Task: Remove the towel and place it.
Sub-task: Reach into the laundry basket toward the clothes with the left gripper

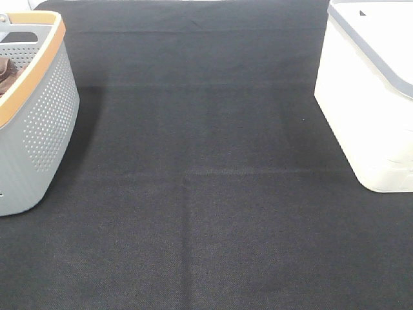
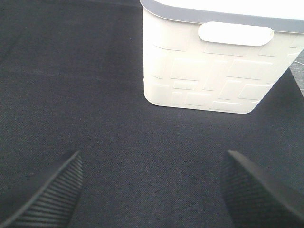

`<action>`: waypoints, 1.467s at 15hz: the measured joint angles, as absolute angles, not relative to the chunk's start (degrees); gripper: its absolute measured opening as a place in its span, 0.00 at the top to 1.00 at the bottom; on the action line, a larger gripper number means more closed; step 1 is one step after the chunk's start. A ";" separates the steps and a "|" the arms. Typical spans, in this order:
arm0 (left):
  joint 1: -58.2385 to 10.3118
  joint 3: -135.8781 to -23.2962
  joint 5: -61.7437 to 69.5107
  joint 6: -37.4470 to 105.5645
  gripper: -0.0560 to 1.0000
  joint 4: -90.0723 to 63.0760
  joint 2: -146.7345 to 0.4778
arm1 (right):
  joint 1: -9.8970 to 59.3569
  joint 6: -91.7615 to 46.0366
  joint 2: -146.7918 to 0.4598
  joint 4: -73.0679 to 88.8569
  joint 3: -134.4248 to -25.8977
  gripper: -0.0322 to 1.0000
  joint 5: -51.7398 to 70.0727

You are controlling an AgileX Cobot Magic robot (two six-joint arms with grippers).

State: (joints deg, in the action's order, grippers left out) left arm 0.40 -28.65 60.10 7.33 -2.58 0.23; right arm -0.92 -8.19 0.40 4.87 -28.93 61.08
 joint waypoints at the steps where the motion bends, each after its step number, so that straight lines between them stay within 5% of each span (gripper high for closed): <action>1: 0.40 -28.65 60.10 7.33 0.23 -2.58 0.23 | -0.92 -8.19 0.40 4.87 -28.93 0.24 61.08; 8: 0.23 -29.11 59.13 4.76 0.23 -0.46 0.23 | -0.92 -8.19 0.40 5.10 -28.93 0.24 61.08; 11: 0.23 -29.85 46.24 -1.38 0.23 2.81 -3.72 | -0.92 -8.19 0.40 5.16 -28.93 0.24 61.08; 16: 0.23 -36.44 32.20 -5.84 0.23 10.66 -29.62 | -0.92 -8.19 0.40 5.16 -28.93 0.24 61.08; 22: 0.23 -56.49 37.82 -7.10 0.23 11.57 -62.91 | -0.92 -8.19 0.40 5.16 -28.93 0.24 61.08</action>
State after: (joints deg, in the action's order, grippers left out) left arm 0.23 -56.49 37.82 -7.10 11.57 -62.91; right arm -0.92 -8.19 0.40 5.16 -28.93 61.08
